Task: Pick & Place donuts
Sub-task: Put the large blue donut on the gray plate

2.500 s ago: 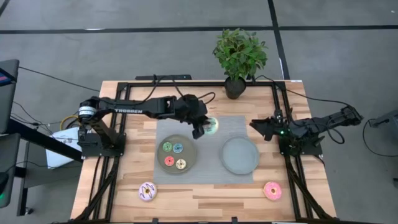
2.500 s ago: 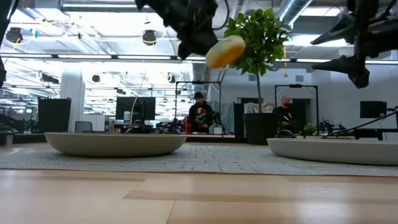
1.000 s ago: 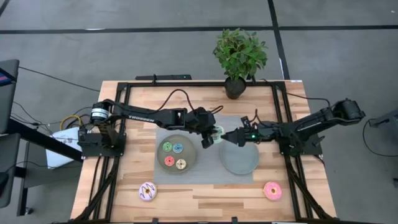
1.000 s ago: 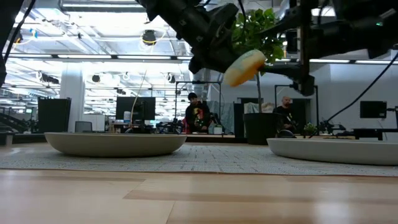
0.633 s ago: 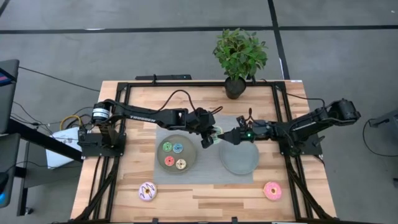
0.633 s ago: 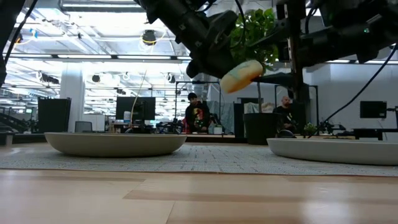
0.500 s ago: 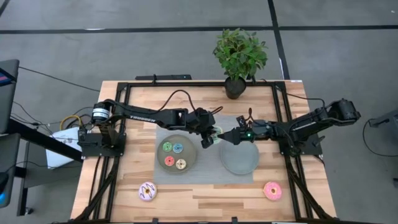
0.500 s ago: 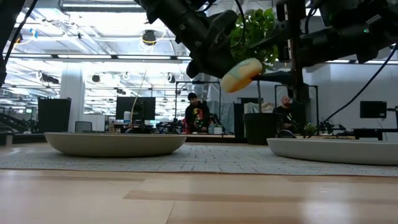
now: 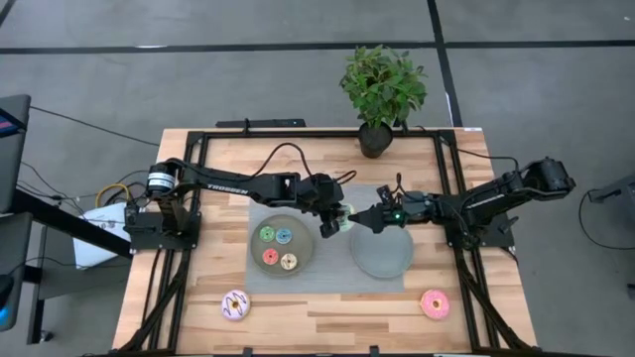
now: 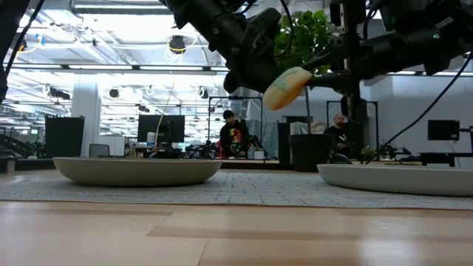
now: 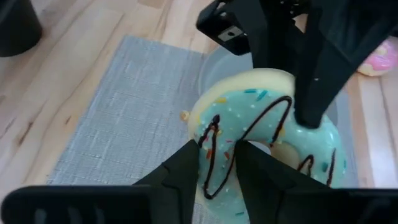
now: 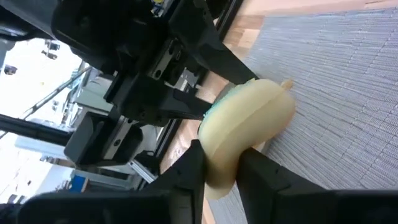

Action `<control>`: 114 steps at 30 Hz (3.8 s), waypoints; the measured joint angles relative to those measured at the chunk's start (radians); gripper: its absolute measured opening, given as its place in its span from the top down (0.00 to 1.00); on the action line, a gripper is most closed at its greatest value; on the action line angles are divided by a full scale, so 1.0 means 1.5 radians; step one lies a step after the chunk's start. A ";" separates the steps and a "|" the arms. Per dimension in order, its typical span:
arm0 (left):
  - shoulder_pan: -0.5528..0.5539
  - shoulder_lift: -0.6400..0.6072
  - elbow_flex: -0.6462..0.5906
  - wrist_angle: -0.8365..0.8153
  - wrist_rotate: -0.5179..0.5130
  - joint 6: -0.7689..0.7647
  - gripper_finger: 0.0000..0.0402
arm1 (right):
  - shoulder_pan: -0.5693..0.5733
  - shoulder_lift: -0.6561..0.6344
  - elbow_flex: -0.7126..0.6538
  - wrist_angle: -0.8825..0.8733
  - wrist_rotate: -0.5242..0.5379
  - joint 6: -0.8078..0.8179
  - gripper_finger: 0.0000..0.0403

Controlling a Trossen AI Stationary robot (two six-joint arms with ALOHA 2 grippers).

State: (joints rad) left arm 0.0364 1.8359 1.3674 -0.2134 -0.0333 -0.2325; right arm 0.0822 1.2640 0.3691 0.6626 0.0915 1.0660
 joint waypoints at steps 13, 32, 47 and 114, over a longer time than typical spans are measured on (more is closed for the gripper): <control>0.024 -0.055 0.001 -0.068 0.038 -0.008 0.54 | 0.004 -0.120 0.000 -0.305 -0.032 0.004 0.83; 0.037 -0.079 0.001 -0.128 0.014 0.002 0.53 | 0.103 -0.250 0.000 -0.699 -0.040 0.007 0.83; 0.037 -0.078 0.001 -0.131 -0.002 -0.011 0.53 | 0.172 -0.396 0.000 -0.831 0.063 0.055 0.83; 0.037 -0.077 0.000 -0.126 -0.040 -0.015 0.53 | 0.251 -0.406 0.000 -0.949 0.040 0.106 0.78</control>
State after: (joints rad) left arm 0.0917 1.7199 1.3678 -0.4022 -0.0940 -0.2550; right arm 0.4580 0.6552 0.3687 -0.7604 0.1510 1.2255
